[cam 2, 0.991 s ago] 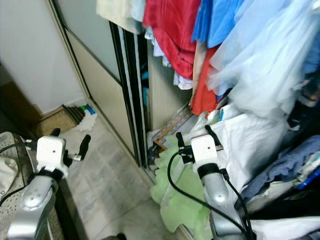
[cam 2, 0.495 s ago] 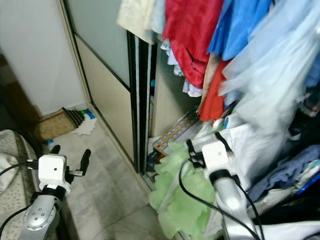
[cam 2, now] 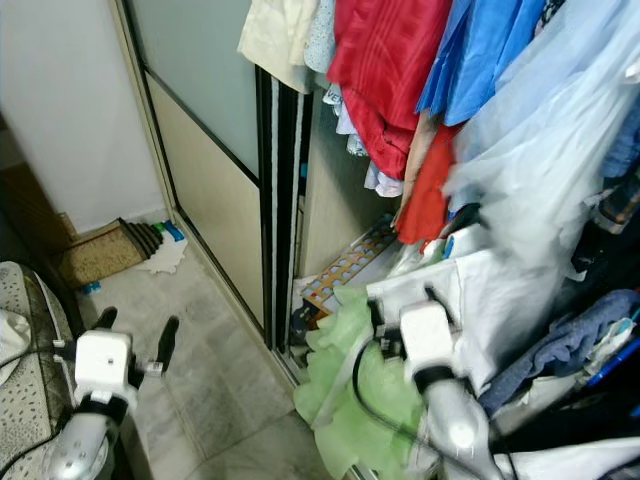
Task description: Clean up the room
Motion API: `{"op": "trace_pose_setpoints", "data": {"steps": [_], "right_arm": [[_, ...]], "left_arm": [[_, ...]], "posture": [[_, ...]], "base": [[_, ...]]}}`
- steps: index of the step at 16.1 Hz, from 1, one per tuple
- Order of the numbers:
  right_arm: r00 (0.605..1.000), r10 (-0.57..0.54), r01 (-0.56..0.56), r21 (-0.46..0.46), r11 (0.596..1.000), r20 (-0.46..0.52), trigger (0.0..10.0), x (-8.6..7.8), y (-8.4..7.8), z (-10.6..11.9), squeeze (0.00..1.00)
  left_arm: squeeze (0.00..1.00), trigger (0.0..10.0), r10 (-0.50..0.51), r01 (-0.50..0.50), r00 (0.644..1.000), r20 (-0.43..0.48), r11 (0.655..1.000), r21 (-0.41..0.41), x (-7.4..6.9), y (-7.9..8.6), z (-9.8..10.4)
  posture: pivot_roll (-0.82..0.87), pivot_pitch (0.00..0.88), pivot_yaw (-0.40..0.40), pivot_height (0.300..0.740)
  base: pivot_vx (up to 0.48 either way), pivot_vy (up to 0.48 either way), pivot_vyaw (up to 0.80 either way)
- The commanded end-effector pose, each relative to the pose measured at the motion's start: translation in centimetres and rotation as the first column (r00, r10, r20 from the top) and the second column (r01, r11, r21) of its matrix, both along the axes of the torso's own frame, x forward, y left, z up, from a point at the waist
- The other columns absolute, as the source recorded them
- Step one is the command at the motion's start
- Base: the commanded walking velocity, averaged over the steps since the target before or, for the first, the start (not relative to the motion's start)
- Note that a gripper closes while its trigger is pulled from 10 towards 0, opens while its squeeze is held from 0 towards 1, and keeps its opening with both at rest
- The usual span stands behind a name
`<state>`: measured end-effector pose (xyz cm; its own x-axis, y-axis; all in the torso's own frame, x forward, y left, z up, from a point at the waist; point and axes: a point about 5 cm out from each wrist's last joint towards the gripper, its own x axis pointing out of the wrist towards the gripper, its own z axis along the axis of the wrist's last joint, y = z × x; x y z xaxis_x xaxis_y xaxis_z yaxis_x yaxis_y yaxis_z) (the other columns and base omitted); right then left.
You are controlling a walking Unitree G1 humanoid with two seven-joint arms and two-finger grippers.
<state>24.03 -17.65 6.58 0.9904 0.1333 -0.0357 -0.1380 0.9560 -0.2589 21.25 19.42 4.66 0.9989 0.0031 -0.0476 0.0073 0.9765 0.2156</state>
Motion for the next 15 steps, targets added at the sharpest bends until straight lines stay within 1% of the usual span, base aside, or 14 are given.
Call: {"op": "trace_pose_setpoints", "data": {"steps": [1,3,4,5,6,7,8,9,10,11,12,13,14,15], "right_arm": [[1.0,-0.028,0.027,-0.016,0.999,-0.006,10.0,-0.2,-0.6,-0.2,0.0],[0.998,-0.058,0.057,-0.024,0.998,-0.014,10.0,-0.3,-1.3,0.1,0.0],[0.999,-0.047,0.047,-0.023,0.999,-0.009,10.0,-0.2,-1.2,0.4,0.0],[1.0,-0.002,0.002,-0.016,1.0,0.012,10.0,0.4,-0.4,1.5,0.0],[1.0,0.008,-0.008,-0.011,1.0,0.018,10.0,0.7,-0.2,1.7,0.0],[0.998,0.03,-0.031,0.026,0.999,0.06,10.0,2.6,0.6,3.4,0.0],[0.992,0.061,-0.061,-0.004,0.998,0.115,10.0,3.5,1.1,4.2,0.0],[0.991,0.036,-0.033,-0.025,0.999,0.126,10.0,3.9,0.7,4.6,0.0],[0.993,-0.01,0.006,0.028,1.0,0.121,10.0,4.4,0.2,5.1,0.0],[0.991,0.005,-0.004,-0.013,1.0,0.135,10.0,4.3,-0.1,4.9,0.0],[0.992,-0.003,0.005,-0.015,1.0,0.13,10.0,4.2,-0.2,4.7,0.0],[0.994,-0.058,0.056,0.031,0.998,0.091,10.0,4.3,-0.5,3.8,0.0],[0.995,-0.065,0.061,0.045,0.997,0.08,10.0,4.3,-0.1,3.6,0.0],[0.994,-0.054,0.05,0.044,0.998,0.09,10.0,4.4,0.5,3.6,0.0]], "left_arm": [[0.0,10.0,0.005,-0.004,0.999,-0.033,1.0,0.023,-0.1,0.2,-0.7],[0.0,10.0,0.034,-0.034,0.999,-0.033,0.999,0.022,-0.2,1.0,-0.2],[0.0,10.0,0.039,-0.038,0.999,-0.024,0.999,0.021,-0.3,1.2,0.2],[0.0,10.0,0.057,-0.057,0.998,0.011,0.998,0.014,-0.2,1.8,1.4],[0.0,10.0,0.057,-0.058,0.998,0.023,0.998,0.017,-0.1,1.9,1.6],[0.0,10.0,0.039,-0.04,0.996,0.079,0.999,0.015,1.3,2.2,3.4],[0.0,10.0,0.015,-0.021,0.995,0.103,0.998,0.052,2.1,2.6,3.9],[0.0,10.0,0.059,-0.063,0.993,0.101,0.997,0.038,2.1,3.4,4.1],[0.0,10.0,0.093,-0.092,0.99,0.109,0.996,-0.014,2.1,3.6,4.7],[0.0,10.0,0.047,-0.052,0.992,0.114,0.998,0.046,1.8,2.9,4.4],[0.0,10.0,0.043,-0.049,0.993,0.11,0.998,0.05,1.7,2.8,4.2],[0.0,10.0,0.067,-0.071,0.993,0.099,0.997,0.031,1.7,2.7,3.7],[0.0,10.0,0.074,-0.077,0.993,0.095,0.997,0.03,1.9,2.5,3.5],[0.0,10.0,0.062,-0.065,0.993,0.098,0.997,0.03,2.4,1.9,3.5]], "posture": [[0.02,0.013,-0.037,0.74],[0.04,0.021,-0.057,0.74],[0.05,0.018,-0.077,0.74],[0.07,0.032,-0.091,0.74],[0.07,0.04,-0.09,0.74],[0.08,0.072,-0.082,0.74],[0.07,0.088,-0.084,0.74],[0.07,0.104,-0.08,0.74],[0.07,0.095,-0.077,0.74],[0.08,0.075,-0.077,0.74],[0.08,0.073,-0.077,0.74],[0.08,0.059,-0.064,0.74],[0.08,0.042,-0.057,0.74],[0.08,0.023,-0.046,0.74]], "base": [[0.0,0.0,0.0],[0.0,0.0,0.0],[0.0,0.0,0.0],[0.0,0.0,0.0],[0.0,0.0,0.0],[0.0,0.0,0.0],[0.0,0.0,0.0],[0.0,0.0,0.0],[0.0,0.0,0.0],[0.0,0.0,0.0],[0.0,0.0,0.0],[0.0,0.0,0.0],[0.0,0.0,0.0],[0.0,0.0,0.0]]}}
